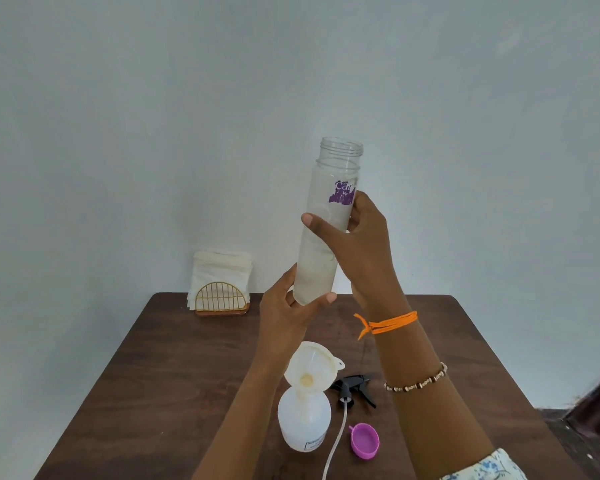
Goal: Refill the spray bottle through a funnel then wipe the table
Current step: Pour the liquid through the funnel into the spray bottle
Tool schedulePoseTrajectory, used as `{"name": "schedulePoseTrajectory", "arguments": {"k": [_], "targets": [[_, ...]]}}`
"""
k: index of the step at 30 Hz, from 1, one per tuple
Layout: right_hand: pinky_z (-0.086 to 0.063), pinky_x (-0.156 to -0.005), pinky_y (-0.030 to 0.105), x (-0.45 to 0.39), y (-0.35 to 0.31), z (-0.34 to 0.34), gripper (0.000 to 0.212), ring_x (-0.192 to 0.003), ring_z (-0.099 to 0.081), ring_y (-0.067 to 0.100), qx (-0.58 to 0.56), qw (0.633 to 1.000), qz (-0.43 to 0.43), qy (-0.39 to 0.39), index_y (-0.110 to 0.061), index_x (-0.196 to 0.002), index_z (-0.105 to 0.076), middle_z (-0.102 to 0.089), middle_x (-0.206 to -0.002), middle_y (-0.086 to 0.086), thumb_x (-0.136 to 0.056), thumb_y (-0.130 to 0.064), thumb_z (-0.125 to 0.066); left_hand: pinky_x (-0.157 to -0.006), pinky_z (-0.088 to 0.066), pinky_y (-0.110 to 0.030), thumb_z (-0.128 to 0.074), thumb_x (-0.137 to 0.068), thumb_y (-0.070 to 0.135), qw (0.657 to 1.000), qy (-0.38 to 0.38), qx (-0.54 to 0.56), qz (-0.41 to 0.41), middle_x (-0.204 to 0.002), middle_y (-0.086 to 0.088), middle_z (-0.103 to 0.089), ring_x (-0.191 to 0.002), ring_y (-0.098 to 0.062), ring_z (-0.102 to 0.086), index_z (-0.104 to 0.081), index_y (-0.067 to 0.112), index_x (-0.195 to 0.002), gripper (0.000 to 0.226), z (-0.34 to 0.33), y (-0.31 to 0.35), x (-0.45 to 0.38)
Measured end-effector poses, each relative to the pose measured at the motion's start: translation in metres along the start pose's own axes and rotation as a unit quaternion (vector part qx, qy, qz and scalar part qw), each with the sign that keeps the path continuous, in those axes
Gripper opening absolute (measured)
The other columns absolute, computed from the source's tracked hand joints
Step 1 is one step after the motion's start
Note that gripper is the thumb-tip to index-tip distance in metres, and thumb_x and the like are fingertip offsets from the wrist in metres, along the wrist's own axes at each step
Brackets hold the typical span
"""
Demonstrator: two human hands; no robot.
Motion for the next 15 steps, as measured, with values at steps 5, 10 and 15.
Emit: {"name": "schedulePoseTrajectory", "arguments": {"k": [5,10,15], "targets": [[-0.055,-0.081,0.036,0.004,-0.002,0.007,0.038,-0.089,-0.064,0.013,-0.002,1.000,0.016,0.016,-0.015,-0.103,-0.059,-0.068,-0.097,-0.004,-0.071,-0.025,-0.079,-0.083,-0.056,-0.029,-0.077,-0.058,0.049,0.999,-0.034,-0.010,0.001,-0.109,0.008,-0.068,-0.102,-0.012,-0.065,-0.060,0.029,-0.115,0.062,-0.003,-0.001,0.000],[-0.054,-0.075,0.026,0.011,0.005,0.009,0.036,-0.086,-0.065,0.011,0.004,1.000,0.018,0.004,-0.013,-0.100,-0.060,-0.069,-0.095,-0.003,-0.071,-0.022,-0.079,-0.097,-0.039,-0.019,-0.080,-0.057,0.048,0.986,-0.141,-0.079,0.045,-0.131,0.026,-0.049,-0.121,0.009,-0.044,-0.036,0.047,-0.132,0.088,-0.009,-0.017,0.015],[-0.055,-0.076,0.030,0.029,0.027,0.007,0.037,-0.089,-0.065,0.012,0.015,1.000,-0.005,-0.018,-0.014,-0.102,-0.060,-0.069,-0.097,-0.004,-0.071,-0.022,-0.079,-0.105,-0.026,-0.019,-0.082,-0.052,0.052,0.981,-0.137,-0.125,0.062,-0.147,0.029,-0.017,-0.133,0.007,-0.021,-0.010,0.058,-0.136,0.111,-0.003,-0.039,0.041]]}}
Point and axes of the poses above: each hand's wrist, its own x-axis away from the middle knuckle, its own z-axis out of the back of the hand, y = z × x, the point moved 7 cm from there along -x, towards the middle knuckle
